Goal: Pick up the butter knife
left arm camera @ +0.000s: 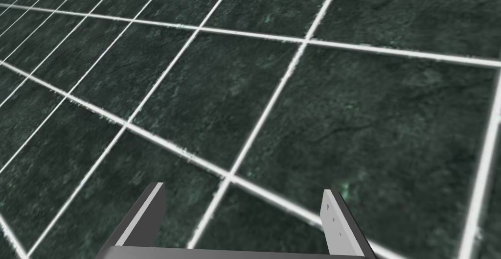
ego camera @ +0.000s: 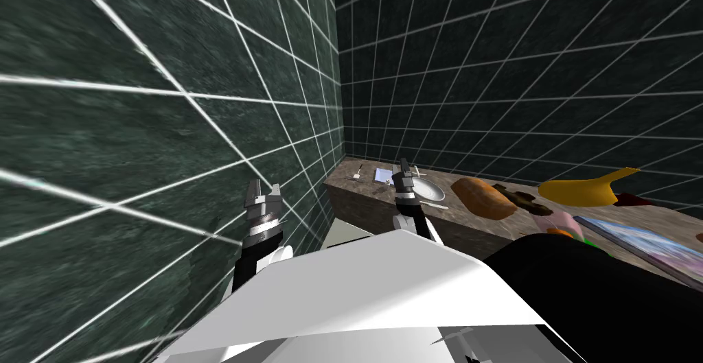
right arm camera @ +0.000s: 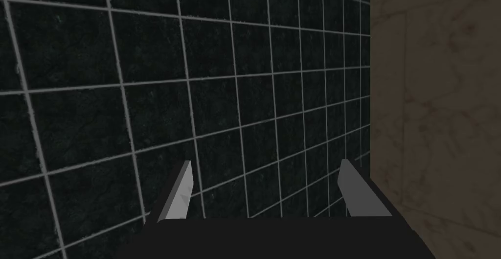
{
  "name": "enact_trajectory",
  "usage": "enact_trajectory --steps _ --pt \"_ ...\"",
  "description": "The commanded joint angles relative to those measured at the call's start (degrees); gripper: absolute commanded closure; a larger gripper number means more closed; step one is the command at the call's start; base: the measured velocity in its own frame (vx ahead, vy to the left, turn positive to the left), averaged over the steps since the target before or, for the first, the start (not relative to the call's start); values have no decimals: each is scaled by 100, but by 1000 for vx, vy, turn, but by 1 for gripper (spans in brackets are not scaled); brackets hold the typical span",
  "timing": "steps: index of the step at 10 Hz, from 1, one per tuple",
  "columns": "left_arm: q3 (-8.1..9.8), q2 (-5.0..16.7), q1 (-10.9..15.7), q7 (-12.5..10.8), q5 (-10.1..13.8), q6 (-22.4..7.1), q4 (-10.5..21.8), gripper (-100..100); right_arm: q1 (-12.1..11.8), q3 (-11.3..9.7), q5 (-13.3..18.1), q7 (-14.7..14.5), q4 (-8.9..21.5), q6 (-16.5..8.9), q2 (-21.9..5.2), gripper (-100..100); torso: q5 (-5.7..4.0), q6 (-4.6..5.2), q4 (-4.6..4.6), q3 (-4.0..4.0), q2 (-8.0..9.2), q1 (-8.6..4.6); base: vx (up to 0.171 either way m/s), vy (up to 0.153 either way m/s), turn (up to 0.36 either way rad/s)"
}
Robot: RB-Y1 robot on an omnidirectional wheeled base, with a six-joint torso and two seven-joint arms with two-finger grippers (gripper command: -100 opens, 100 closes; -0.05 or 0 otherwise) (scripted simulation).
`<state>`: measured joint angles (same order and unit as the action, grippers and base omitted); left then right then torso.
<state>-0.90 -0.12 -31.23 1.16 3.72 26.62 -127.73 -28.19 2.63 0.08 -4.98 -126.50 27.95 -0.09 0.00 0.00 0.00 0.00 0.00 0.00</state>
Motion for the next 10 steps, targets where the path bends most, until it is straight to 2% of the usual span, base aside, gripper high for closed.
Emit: enact_trajectory --steps 1,7,8,10 --pt "0 0 0 0 0 0 0 0 -13 -29 -23 -41 -46 -38 -196 -100 0 0 0 0 0 0 -19 -7 36" --pt "0 0 1 0 0 0 0 0 26 -183 -180 -296 -311 -371 -1210 -100 -4 1 7 16 27 -15 -70 -30 81" --pt "0 0 1 0 0 0 0 0 26 -183 -180 -296 -311 -371 -1254 -100 -3 -1 5 13 22 -15 -47 -21 55" --pt "0 0 1 0 0 0 0 0 71 -291 -266 -421 -427 -589 -1660 -100 -2 -2 5 13 22 -12 -76 -33 166"
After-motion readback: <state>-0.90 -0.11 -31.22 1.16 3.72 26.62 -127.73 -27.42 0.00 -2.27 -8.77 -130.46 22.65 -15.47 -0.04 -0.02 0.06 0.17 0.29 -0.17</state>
